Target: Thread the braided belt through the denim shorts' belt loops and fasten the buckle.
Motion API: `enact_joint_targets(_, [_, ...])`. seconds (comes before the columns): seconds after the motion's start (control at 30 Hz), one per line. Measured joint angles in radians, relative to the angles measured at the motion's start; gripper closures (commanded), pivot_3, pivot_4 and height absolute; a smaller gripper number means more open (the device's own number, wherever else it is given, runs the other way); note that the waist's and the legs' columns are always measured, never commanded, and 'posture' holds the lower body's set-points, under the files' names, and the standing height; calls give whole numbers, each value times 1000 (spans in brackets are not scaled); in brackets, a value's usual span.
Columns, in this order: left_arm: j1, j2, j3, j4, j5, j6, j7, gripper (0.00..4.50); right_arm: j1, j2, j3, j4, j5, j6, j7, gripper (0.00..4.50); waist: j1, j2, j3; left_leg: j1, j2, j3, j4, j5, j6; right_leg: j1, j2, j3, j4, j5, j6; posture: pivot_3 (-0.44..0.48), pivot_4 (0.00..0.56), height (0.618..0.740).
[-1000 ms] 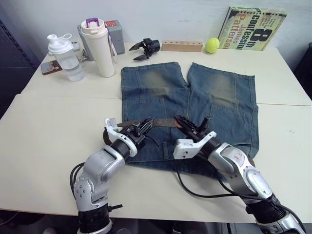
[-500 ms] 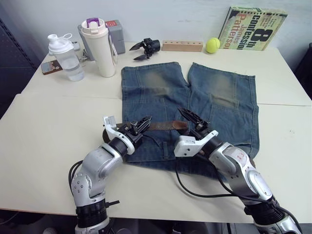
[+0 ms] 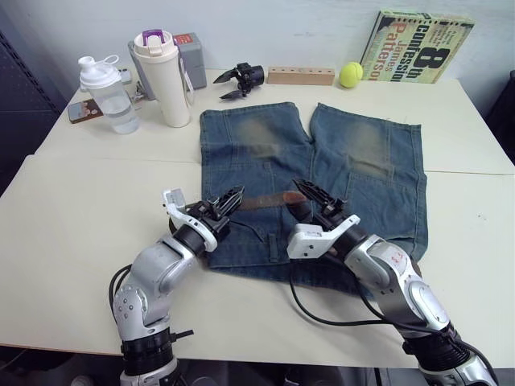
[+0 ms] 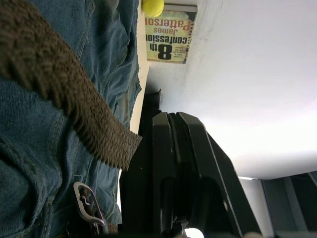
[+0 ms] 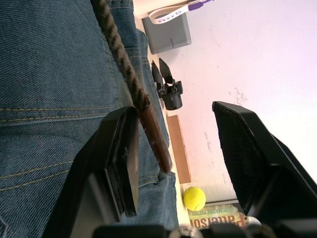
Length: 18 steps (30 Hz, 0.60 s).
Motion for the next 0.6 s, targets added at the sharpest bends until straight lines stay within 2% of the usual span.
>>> enact_joint_targets(0.47, [11, 22, 0, -3, 0, 32, -49, 4500, 0, 27, 18, 7, -11, -10, 11, 1934, 0, 0, 0, 0, 0, 0, -1, 0, 0, 0, 0, 0, 0, 0, 0, 0, 150, 657])
enact_joint_targets(0.53, [16, 78, -5, -3, -1, 49, -60, 4500, 0, 35, 23, 15, -5, -9, 18, 1934, -2, 0, 0, 0, 0, 0, -1, 0, 0, 0, 0, 0, 0, 0, 0, 0, 150, 657])
enact_joint_targets(0.6, [51, 229, -19, -4, 0, 96, -99, 3793, 1, 40, 27, 24, 2, -7, 22, 1872, -9, 0, 0, 2, 1, 0, -4, 1, -1, -1, 1, 1, 0, -1, -1, 0, 150, 657])
